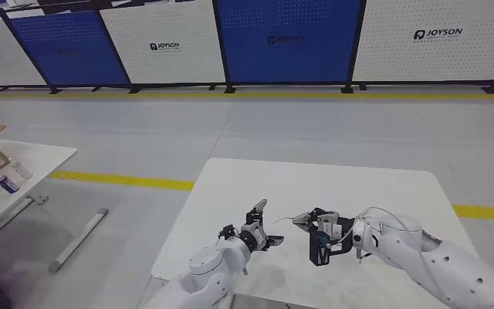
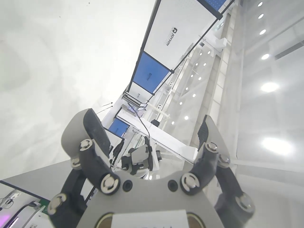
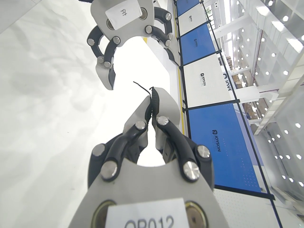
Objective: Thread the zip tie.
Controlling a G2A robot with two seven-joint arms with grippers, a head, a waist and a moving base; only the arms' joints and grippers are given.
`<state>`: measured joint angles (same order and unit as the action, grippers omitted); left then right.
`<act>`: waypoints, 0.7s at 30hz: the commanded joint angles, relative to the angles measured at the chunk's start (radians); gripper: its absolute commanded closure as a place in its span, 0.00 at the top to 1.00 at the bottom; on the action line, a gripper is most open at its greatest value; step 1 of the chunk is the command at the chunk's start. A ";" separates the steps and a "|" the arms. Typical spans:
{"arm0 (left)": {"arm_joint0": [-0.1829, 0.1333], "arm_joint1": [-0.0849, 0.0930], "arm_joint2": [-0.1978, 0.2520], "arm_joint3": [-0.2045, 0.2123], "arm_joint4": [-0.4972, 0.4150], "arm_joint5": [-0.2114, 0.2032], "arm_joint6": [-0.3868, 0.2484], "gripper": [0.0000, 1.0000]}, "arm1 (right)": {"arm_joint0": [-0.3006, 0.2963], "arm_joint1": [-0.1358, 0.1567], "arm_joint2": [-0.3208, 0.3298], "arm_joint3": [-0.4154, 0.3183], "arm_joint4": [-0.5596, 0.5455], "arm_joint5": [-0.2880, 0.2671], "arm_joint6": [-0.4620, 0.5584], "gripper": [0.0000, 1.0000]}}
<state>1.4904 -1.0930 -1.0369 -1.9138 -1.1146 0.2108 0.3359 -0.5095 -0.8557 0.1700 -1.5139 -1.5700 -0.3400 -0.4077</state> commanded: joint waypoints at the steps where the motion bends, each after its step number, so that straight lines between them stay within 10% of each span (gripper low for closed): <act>1: 0.002 -0.003 -0.001 -0.002 -0.002 -0.017 -0.007 1.00 | 0.000 0.000 0.000 0.000 0.000 0.000 0.000 0.00; 7: -0.011 -0.021 0.030 -0.014 0.004 -0.086 0.043 1.00 | 0.000 0.000 0.000 0.000 0.000 0.000 0.000 0.00; 9: -0.018 -0.025 0.039 -0.011 0.009 -0.086 0.052 0.70 | 0.000 0.000 0.000 0.000 0.000 0.000 0.000 0.00; 13: -0.027 -0.032 0.048 -0.004 0.016 -0.084 0.064 0.47 | 0.000 0.000 0.000 0.000 0.000 0.000 0.000 0.00; 21: -0.022 -0.040 0.049 -0.002 0.032 -0.067 0.051 0.31 | 0.000 0.000 0.000 0.000 0.000 0.000 0.000 0.00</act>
<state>1.4661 -1.1322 -0.9865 -1.9149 -1.0841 0.1418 0.3890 -0.5095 -0.8557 0.1700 -1.5139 -1.5700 -0.3400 -0.4077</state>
